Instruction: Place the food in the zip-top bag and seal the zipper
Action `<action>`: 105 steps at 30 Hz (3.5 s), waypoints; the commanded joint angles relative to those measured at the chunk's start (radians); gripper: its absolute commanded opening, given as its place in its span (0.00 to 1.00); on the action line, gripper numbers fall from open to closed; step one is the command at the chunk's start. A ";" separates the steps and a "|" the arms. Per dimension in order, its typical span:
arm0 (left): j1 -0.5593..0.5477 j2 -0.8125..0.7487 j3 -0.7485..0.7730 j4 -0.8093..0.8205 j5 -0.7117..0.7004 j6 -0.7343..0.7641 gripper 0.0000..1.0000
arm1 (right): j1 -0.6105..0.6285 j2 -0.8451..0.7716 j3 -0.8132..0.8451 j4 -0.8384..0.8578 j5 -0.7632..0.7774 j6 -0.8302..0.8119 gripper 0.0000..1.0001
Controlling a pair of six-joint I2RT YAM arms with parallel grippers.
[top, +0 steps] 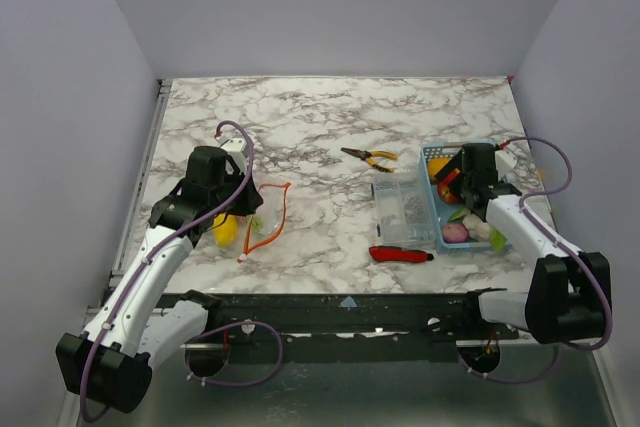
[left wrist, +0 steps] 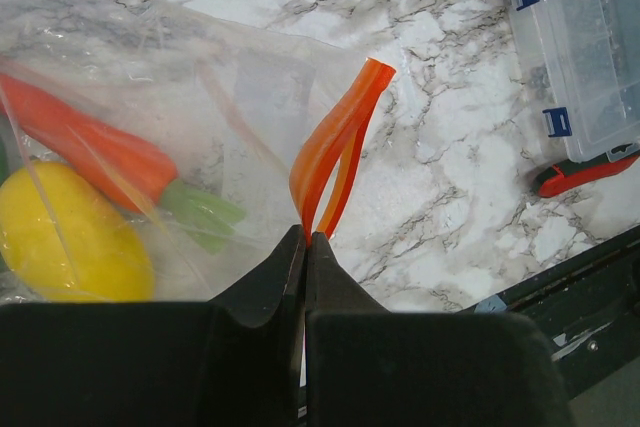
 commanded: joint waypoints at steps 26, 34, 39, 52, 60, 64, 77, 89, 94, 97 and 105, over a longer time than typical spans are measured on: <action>-0.004 0.021 0.008 0.006 0.019 -0.003 0.00 | -0.007 0.103 -0.013 0.124 0.054 -0.086 0.66; -0.004 0.015 0.005 0.007 0.022 -0.004 0.00 | -0.007 -0.060 -0.031 0.078 0.086 -0.113 0.39; -0.004 0.013 0.008 0.006 0.026 -0.003 0.00 | -0.007 -0.196 -0.026 0.039 0.083 -0.118 0.24; -0.005 0.005 0.006 0.008 0.032 -0.004 0.00 | -0.005 -0.356 -0.101 0.383 -0.721 -0.089 0.08; -0.004 0.003 0.005 0.007 0.027 -0.003 0.00 | 0.359 -0.248 -0.146 0.635 -0.750 -0.054 0.04; -0.004 0.002 0.004 0.007 0.023 -0.003 0.00 | 0.555 -0.134 -0.153 0.773 -0.685 -0.042 0.04; -0.004 -0.016 0.003 0.007 0.009 -0.001 0.00 | 0.866 0.270 -0.036 1.111 -0.451 0.069 0.04; -0.004 -0.044 -0.003 0.010 0.005 0.000 0.00 | 0.936 0.559 0.105 1.207 -0.220 0.248 0.09; -0.004 -0.044 -0.002 0.010 0.005 0.000 0.00 | 0.939 0.584 0.167 1.160 -0.153 0.261 0.11; -0.004 -0.044 -0.001 0.009 0.005 0.000 0.00 | 0.939 0.592 0.195 1.104 -0.102 0.282 0.23; -0.004 -0.041 -0.002 0.010 0.006 0.000 0.00 | 0.939 0.645 0.236 1.090 -0.136 0.326 0.71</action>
